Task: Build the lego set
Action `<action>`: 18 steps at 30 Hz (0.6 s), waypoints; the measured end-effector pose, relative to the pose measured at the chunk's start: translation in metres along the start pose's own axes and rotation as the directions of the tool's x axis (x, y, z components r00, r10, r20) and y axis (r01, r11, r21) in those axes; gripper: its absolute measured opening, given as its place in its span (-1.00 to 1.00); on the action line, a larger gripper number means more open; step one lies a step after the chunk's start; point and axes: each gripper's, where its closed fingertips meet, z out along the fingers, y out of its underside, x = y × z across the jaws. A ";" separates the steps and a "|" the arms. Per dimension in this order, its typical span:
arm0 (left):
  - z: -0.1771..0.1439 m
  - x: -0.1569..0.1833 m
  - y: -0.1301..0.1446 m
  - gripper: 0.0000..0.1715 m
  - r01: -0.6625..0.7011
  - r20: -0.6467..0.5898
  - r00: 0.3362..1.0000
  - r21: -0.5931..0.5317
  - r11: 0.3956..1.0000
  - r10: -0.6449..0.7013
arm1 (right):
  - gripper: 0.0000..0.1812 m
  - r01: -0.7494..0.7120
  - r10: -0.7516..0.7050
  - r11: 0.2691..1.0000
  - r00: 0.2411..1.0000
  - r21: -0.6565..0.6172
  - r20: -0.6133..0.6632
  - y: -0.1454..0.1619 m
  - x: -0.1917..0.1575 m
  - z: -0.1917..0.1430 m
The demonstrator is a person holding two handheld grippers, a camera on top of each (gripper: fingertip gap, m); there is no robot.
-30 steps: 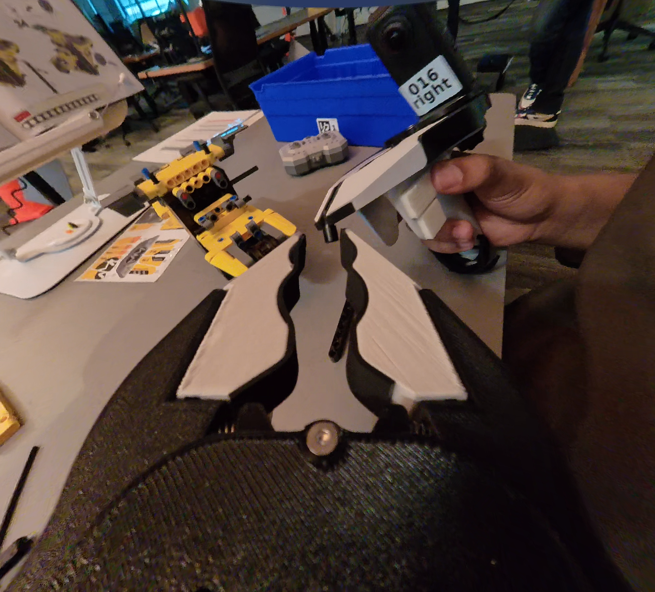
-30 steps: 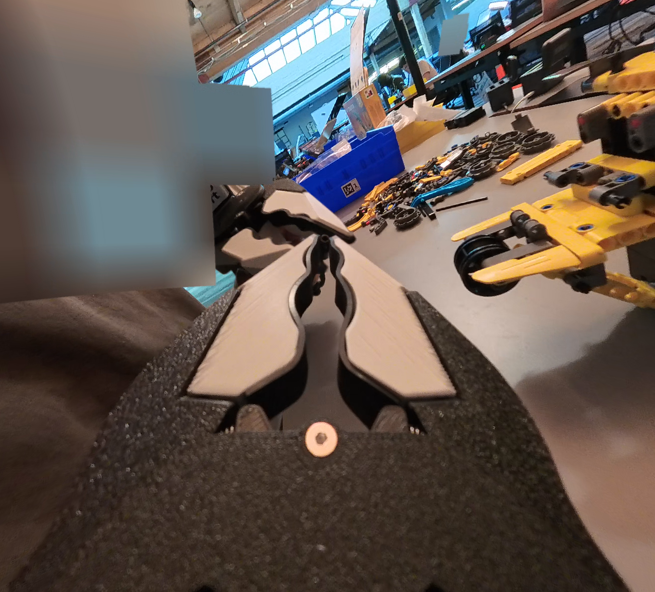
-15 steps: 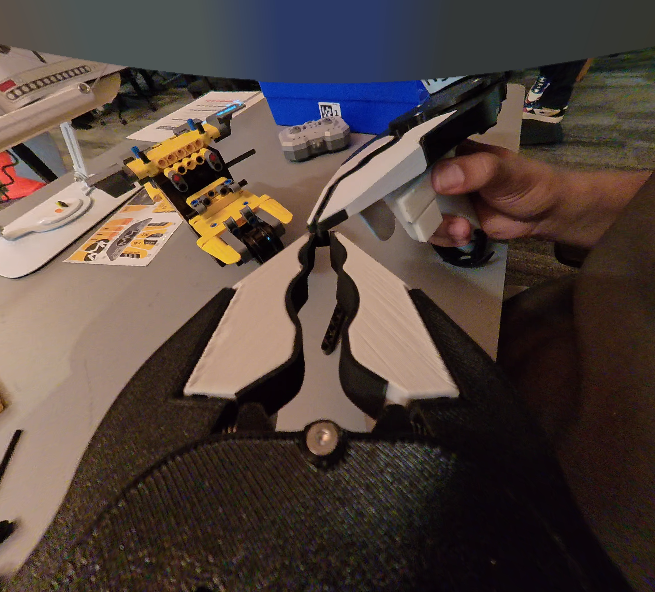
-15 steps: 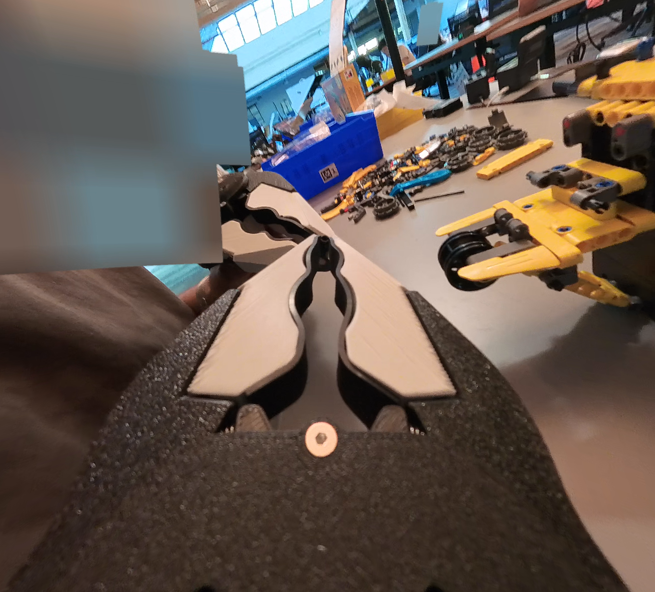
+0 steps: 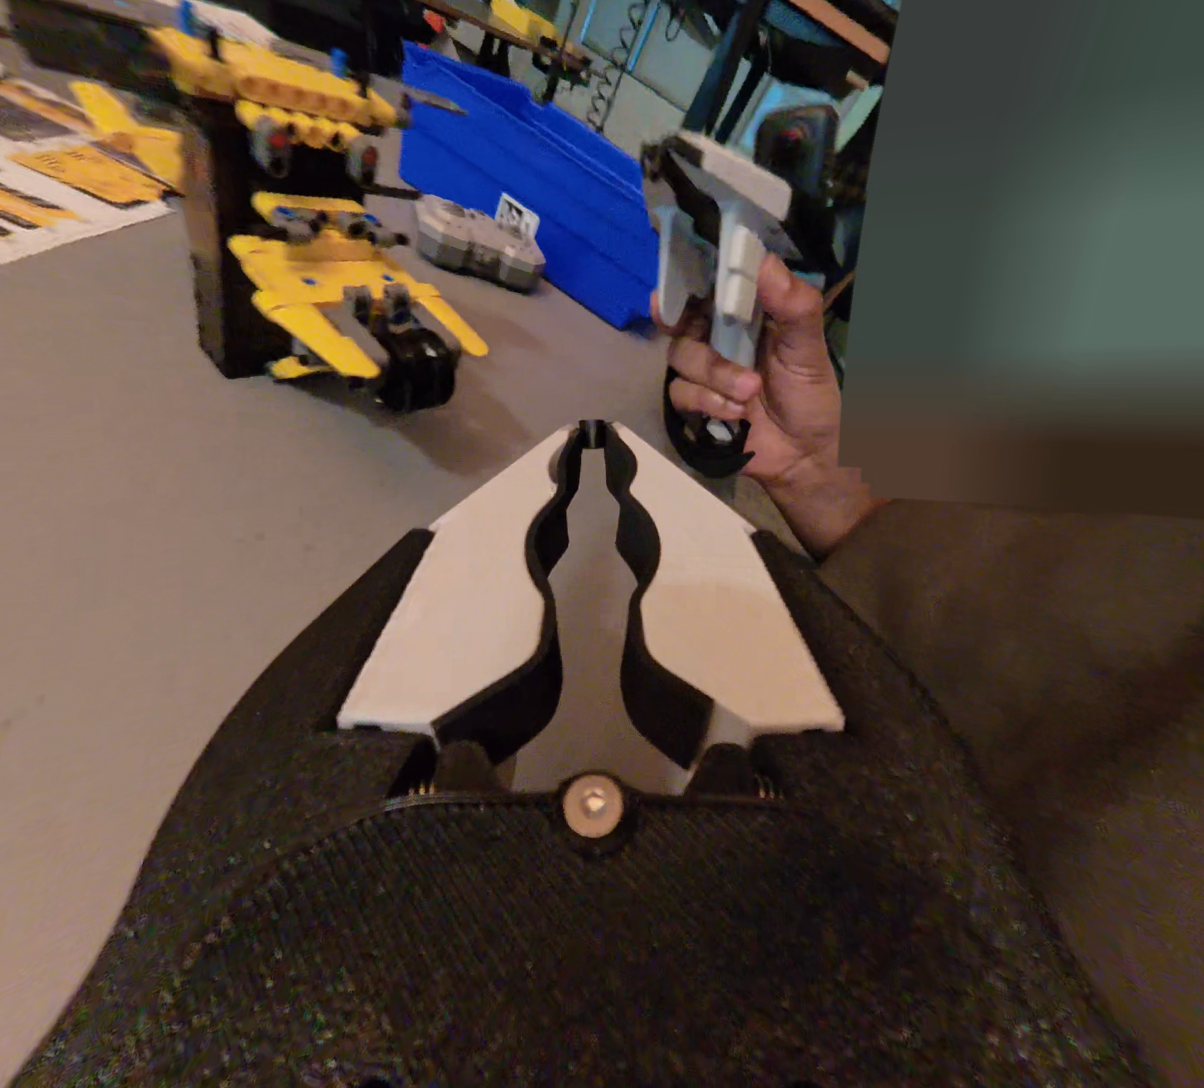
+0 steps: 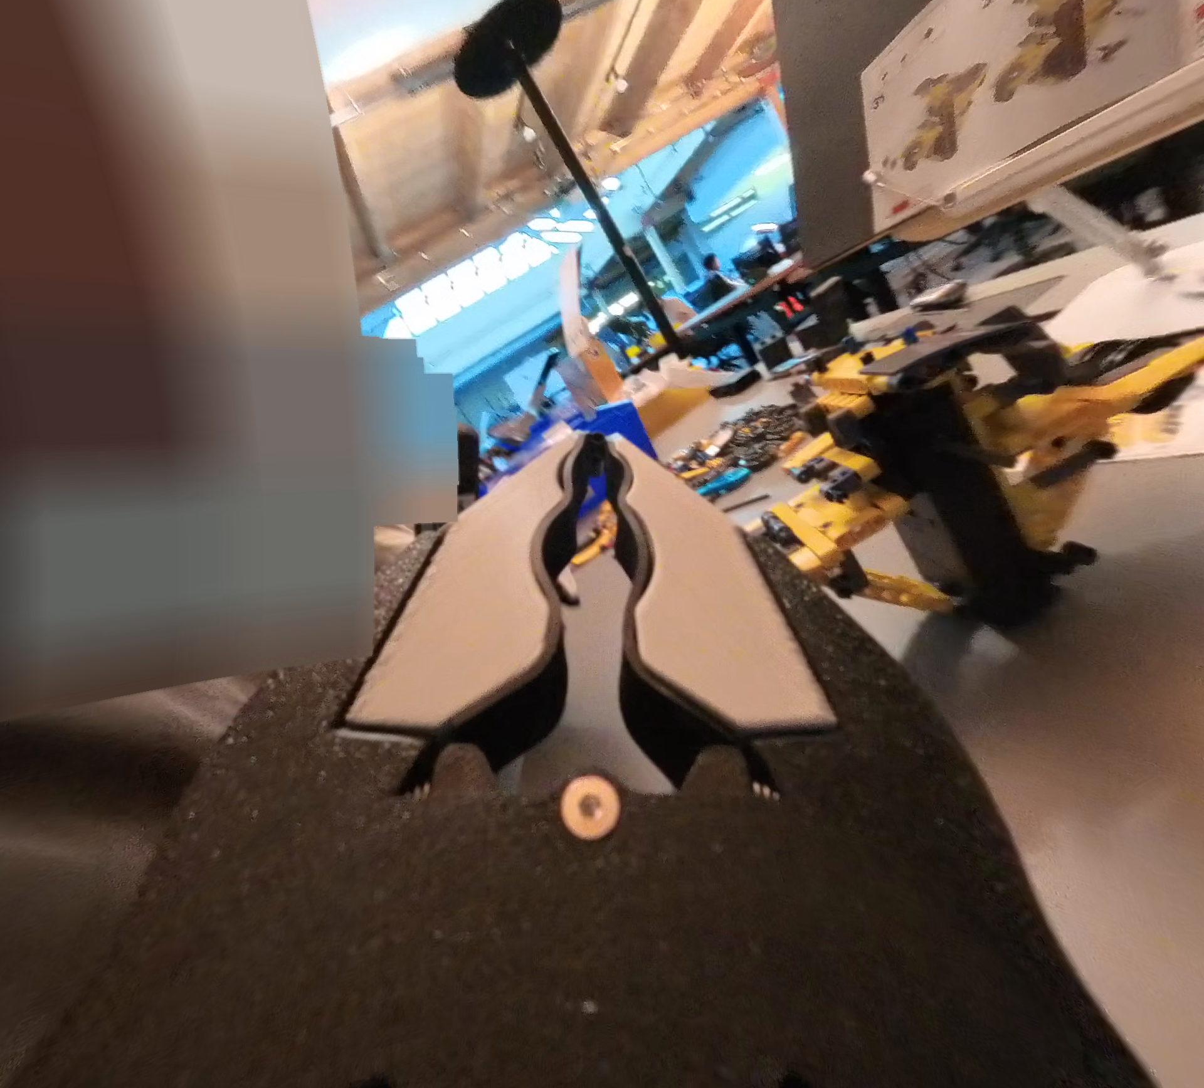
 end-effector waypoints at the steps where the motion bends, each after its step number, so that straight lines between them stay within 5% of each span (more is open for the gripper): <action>1: -0.006 -0.004 -0.006 -0.97 0.007 0.012 1.000 0.028 1.000 -0.007 | -0.97 0.028 -0.028 0.999 1.000 -0.029 -0.008 0.004 -0.002 0.000; 8: -0.067 -0.072 -0.038 -0.97 -0.077 0.359 0.933 0.106 0.991 0.034 | -0.96 0.128 -0.130 0.988 0.991 -0.081 -0.021 0.019 0.001 -0.002; 13: -0.180 -0.162 -0.056 -0.97 -0.064 0.713 0.698 -0.033 0.997 0.069 | -0.96 0.229 -0.238 0.963 0.970 -0.145 -0.051 0.032 0.004 -0.001; 16: -0.239 -0.223 -0.048 -0.97 0.049 0.841 0.526 -0.180 0.982 0.128 | -0.95 0.252 -0.261 0.956 0.964 -0.152 -0.045 0.037 0.004 0.002; 18: -0.256 -0.251 -0.034 -0.98 0.140 0.863 0.480 -0.251 0.958 0.156 | -0.95 0.254 -0.262 0.957 0.964 -0.141 -0.042 0.037 0.003 0.002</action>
